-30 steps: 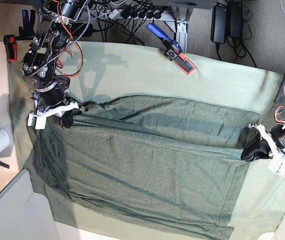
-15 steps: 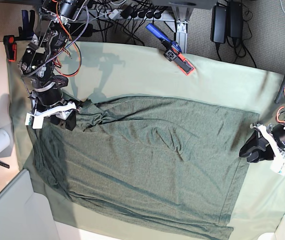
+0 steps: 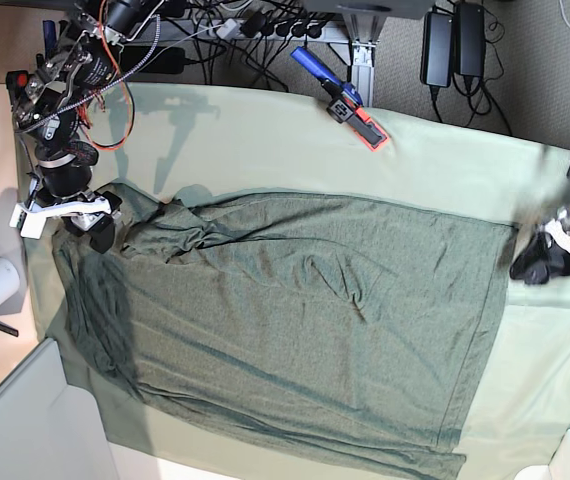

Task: Fold the T-shirt properly
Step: 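Lift the shoulders with both grippers and pull them apart outward, then drag the shirt's collar edge toward the robot with both grippers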

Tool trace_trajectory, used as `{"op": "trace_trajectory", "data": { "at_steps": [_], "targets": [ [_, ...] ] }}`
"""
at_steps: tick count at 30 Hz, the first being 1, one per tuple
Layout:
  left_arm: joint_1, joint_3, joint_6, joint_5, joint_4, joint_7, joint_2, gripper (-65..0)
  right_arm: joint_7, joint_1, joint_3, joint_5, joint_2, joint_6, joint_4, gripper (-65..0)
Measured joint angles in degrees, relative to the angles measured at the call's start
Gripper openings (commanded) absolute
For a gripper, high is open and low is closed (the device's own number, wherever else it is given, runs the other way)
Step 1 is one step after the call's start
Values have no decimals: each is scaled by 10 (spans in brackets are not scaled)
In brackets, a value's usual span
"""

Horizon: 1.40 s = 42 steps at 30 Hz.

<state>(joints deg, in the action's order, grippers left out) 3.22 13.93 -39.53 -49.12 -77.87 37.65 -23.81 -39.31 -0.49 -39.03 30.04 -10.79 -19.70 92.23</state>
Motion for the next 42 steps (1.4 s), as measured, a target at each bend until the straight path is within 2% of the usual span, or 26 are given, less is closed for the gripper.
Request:
{"op": "trace_trajectory", "data": {
  "at_steps": [11, 18, 23, 32, 36, 42],
  "targets": [
    [43, 0, 0, 0, -1, -6, 0, -372, -7, -17, -3, -10, 0, 0, 0, -321],
    [58, 0, 0, 0, -1, -3, 0, -372, -11, -29, -65, -9, -8, 15, 0, -321],
    [74, 0, 0, -4, -2, -9, 0, -372, -13, -39, -69, -9, -9, 16, -4, -321],
    [74, 0, 0, -2, -3, -11, 0, -372, 15, -25, -69, -7, -8, 17, -104, -321],
    [74, 2, 0, 28, -3, -35, 0, -372, 21, -3, -69, -4, -6, 17, -124, -321],
    [74, 19, 0, 38, -3, -34, 0, -364, 23, 24, -69, -4, -7, 17, -157, -321]
  ]
}}
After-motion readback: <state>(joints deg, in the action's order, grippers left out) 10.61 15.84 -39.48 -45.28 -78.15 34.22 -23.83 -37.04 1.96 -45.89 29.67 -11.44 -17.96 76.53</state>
